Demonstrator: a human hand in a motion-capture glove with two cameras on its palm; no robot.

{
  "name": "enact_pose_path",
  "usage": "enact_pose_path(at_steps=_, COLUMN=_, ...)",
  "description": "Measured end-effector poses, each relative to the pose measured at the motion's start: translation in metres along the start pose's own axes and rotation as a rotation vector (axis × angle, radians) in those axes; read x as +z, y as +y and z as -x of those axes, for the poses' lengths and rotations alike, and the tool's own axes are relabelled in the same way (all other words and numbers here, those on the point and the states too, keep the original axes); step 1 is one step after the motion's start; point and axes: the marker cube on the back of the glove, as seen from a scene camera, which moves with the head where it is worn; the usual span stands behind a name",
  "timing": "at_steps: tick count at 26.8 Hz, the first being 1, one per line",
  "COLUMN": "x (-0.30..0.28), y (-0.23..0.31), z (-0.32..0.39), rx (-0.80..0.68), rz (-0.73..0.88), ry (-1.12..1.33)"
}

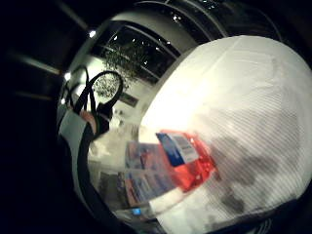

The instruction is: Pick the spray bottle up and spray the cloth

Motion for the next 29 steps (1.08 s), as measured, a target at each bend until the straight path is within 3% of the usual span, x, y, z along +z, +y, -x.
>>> enact_pose_path(at_steps=8, x=-0.02, y=0.036, z=-0.008, rx=0.01, rz=0.191, ry=0.149)
enact_pose_path(at_steps=20, x=-0.096, y=0.111, z=0.016, rx=-0.071, rz=0.039, ry=0.191)
enact_pose_path(at_steps=29, x=-0.119, y=0.134, z=0.009, rx=-0.044, rz=-0.057, ry=0.188)
